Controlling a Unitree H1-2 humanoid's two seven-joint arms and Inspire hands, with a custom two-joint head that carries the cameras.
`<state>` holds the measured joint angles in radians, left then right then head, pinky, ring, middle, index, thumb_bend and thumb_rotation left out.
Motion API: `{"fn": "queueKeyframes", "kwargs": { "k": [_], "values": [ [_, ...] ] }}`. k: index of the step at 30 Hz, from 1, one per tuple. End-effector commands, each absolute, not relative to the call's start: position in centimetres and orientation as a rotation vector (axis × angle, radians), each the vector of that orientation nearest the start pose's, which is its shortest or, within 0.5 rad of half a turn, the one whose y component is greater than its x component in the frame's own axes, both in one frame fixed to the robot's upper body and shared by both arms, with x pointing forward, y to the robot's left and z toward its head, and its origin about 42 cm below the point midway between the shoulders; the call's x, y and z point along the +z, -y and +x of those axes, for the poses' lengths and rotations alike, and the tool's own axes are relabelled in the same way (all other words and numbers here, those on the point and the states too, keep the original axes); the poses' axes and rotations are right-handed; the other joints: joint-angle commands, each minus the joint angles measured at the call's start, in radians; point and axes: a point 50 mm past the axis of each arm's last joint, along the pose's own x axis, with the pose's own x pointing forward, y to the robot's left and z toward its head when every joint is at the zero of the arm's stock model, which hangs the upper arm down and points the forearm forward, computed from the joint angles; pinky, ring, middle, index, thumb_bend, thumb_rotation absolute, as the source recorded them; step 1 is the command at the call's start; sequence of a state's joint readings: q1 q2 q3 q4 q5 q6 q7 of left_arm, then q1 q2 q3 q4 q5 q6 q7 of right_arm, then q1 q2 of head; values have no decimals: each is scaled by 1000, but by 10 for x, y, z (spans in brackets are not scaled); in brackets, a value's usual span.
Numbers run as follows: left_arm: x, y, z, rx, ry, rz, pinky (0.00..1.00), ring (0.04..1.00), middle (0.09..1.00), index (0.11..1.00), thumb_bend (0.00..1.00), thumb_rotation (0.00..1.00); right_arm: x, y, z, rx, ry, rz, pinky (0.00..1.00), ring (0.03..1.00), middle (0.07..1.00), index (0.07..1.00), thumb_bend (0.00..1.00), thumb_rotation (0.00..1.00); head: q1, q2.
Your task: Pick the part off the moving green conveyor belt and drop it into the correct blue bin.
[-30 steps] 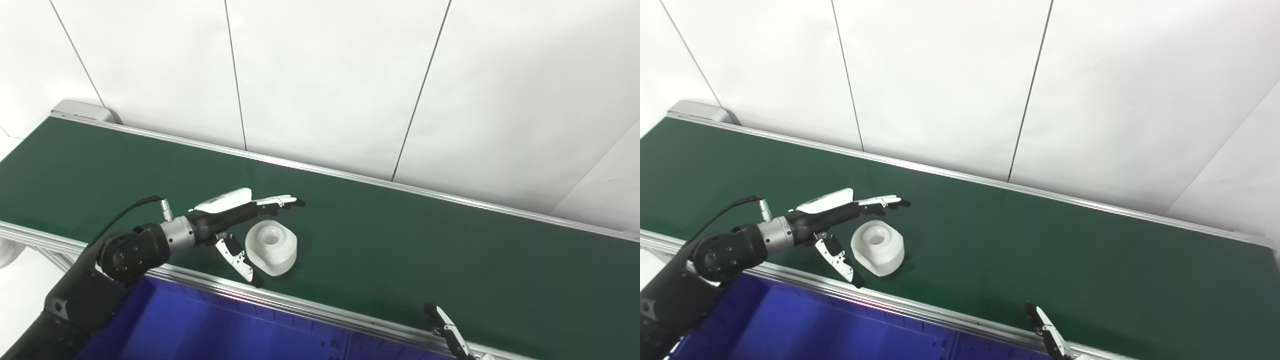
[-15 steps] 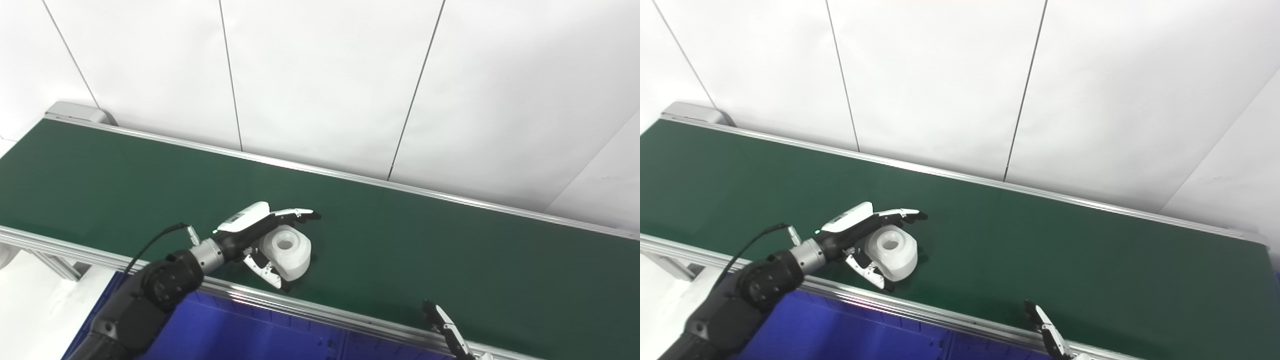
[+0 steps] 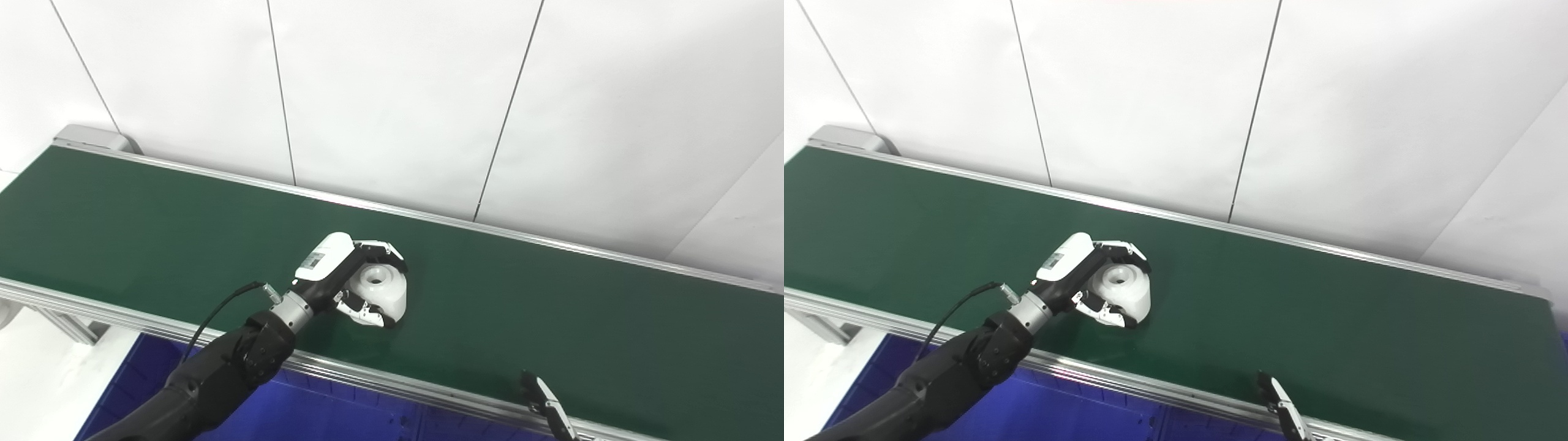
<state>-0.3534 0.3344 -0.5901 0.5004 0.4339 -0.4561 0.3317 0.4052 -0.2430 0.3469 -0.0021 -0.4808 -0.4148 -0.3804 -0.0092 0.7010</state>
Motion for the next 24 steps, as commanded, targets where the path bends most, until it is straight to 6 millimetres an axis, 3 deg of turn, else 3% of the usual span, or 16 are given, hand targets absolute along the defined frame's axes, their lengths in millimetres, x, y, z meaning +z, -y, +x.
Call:
{"fn": "queueKeyframes", "kwargs": {
  "k": [1,7,13,21,24],
  "values": [
    [90,-208,366,-428,465,801,401,478,513,469,480,0,52,213,120,128,218,-480,753,818,859,899,858,479,0,0],
    [93,-216,361,-440,452,805,358,472,521,467,474,0,53,214,121,124,217,-479,744,815,859,891,861,490,-10,6],
    [97,-225,342,-432,438,737,361,478,519,471,475,0,55,213,120,126,219,-465,764,830,866,894,861,488,-43,21],
    [120,-248,294,-379,475,603,359,478,516,481,474,0,69,205,120,125,232,-455,772,831,867,903,852,492,-173,123],
    [130,-256,274,-377,491,578,356,471,520,484,474,0,75,201,121,119,228,-453,772,830,867,905,855,494,-195,142]
  ]
}}
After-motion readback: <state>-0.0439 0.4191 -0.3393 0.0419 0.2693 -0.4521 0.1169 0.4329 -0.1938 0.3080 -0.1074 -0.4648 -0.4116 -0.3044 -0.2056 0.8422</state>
